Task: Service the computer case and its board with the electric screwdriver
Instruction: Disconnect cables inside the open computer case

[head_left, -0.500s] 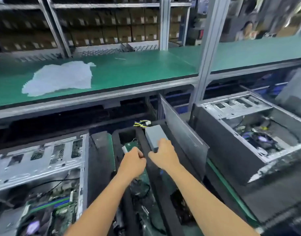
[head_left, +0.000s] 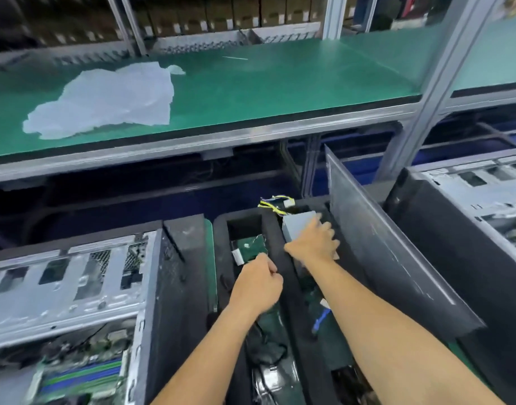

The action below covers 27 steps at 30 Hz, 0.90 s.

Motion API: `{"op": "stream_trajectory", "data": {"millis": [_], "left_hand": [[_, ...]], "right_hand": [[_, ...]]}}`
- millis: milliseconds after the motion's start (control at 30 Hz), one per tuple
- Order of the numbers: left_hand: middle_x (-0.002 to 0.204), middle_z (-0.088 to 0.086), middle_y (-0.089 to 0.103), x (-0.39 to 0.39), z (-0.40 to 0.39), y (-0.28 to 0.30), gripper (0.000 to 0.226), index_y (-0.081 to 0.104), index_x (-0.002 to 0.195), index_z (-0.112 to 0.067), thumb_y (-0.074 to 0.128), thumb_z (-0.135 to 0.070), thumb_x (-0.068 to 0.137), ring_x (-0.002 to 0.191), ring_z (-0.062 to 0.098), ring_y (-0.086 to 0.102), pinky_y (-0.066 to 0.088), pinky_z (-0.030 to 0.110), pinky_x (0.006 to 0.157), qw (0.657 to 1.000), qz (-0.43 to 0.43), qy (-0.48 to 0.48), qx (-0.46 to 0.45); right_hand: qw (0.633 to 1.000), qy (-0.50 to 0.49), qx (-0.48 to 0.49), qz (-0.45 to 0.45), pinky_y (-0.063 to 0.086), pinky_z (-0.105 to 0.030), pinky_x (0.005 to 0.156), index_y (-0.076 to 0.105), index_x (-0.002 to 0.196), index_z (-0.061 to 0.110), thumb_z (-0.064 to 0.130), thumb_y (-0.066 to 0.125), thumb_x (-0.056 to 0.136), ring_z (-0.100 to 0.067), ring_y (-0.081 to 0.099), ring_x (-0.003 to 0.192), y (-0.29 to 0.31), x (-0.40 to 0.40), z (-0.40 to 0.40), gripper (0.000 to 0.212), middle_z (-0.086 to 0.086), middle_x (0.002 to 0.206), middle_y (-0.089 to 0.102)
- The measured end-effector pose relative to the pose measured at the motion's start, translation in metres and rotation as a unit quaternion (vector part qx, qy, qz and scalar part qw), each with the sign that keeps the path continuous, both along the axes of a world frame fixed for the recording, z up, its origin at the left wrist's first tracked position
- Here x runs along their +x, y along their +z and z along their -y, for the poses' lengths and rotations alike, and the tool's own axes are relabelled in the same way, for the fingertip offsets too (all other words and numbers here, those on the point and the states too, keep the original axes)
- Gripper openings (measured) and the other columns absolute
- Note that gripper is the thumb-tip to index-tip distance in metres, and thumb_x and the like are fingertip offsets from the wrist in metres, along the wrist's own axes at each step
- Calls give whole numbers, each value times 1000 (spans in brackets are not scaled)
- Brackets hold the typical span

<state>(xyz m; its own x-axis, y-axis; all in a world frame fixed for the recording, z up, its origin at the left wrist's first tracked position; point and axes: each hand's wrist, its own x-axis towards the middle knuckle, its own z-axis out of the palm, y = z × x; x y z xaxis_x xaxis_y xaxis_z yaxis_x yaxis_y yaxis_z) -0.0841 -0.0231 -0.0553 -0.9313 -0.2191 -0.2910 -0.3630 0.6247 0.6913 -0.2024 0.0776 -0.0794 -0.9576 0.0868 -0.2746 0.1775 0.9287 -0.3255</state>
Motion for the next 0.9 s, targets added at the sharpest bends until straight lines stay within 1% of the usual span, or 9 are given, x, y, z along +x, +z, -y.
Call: {"op": "stream_trajectory", "data": {"millis": [167, 333, 467, 533, 600, 667, 767, 833, 900], "left_hand": [[85, -2, 58, 0, 0, 4, 6, 50, 87, -22, 48, -16, 88, 73, 16, 55, 49, 35, 71, 1000, -2, 15, 18], [88, -4, 59, -3, 1, 19, 8, 50, 90, -23, 47, -17, 87, 76, 13, 56, 50, 33, 72, 999, -16, 32, 11], [93, 0, 60, 0, 1, 38, 9, 48, 88, -25, 46, -16, 87, 82, 18, 60, 51, 35, 74, 998, -41, 35, 25], [90, -1, 59, 3, 6, 50, 9, 48, 93, -23, 46, -15, 88, 79, 20, 61, 53, 37, 75, 996, -67, 43, 36], [89, -4, 56, 8, 15, 65, 10, 49, 96, -21, 46, -14, 89, 72, 16, 60, 53, 29, 67, 989, -115, 70, 54], [93, -3, 55, 15, 27, 83, 9, 48, 98, -21, 48, -17, 91, 79, 16, 57, 43, 24, 62, 981, -163, 91, 53], [87, -6, 53, 33, 49, 109, 13, 47, 102, -16, 52, -24, 92, 84, 17, 53, 37, 28, 67, 970, -199, 124, 65], [87, -7, 52, 50, 63, 124, 19, 45, 103, -16, 53, -28, 92, 81, 14, 52, 37, 27, 65, 962, -220, 134, 90], [93, -2, 52, 69, 79, 140, 21, 41, 104, -16, 53, -29, 92, 81, 14, 52, 37, 27, 65, 947, -260, 145, 120]], "right_hand": [[998, -32, -7, -54, 38, -45, 104, 26, 146, 5, 39, 77, 67, -35, 42, 130, -2, 5, 8, 100, -19, 141, 40], [991, -28, -5, -133, 42, -44, 96, 36, 132, 7, 43, 81, 61, -34, 50, 119, 32, 9, 9, 91, -16, 128, 48], [985, -9, -25, -172, 42, -45, 94, 37, 128, 10, 45, 80, 62, -33, 50, 116, 82, 20, 5, 86, -14, 125, 48], [982, 7, -33, -184, 44, -45, 93, 37, 129, 12, 49, 79, 63, -33, 51, 116, 106, 32, 2, 86, -13, 124, 48], [977, 34, -45, -204, 45, -44, 90, 36, 132, 14, 52, 78, 63, -33, 51, 114, 129, 51, 0, 89, -12, 123, 49], [971, 48, -65, -227, 44, -43, 87, 35, 136, 14, 54, 79, 62, -35, 52, 114, 155, 73, 1, 95, -12, 124, 49], [960, 62, -97, -254, 38, -40, 76, 38, 132, 15, 54, 83, 58, -37, 53, 111, 198, 108, 11, 95, -12, 123, 49], [952, 73, -146, -260, 36, -38, 74, 37, 135, 18, 53, 84, 55, -36, 52, 114, 228, 130, 21, 99, -12, 127, 47], [934, 87, -247, -245, 40, -39, 80, 28, 146, 27, 49, 85, 54, -33, 50, 118, 256, 152, 33, 110, -11, 138, 44]]}}
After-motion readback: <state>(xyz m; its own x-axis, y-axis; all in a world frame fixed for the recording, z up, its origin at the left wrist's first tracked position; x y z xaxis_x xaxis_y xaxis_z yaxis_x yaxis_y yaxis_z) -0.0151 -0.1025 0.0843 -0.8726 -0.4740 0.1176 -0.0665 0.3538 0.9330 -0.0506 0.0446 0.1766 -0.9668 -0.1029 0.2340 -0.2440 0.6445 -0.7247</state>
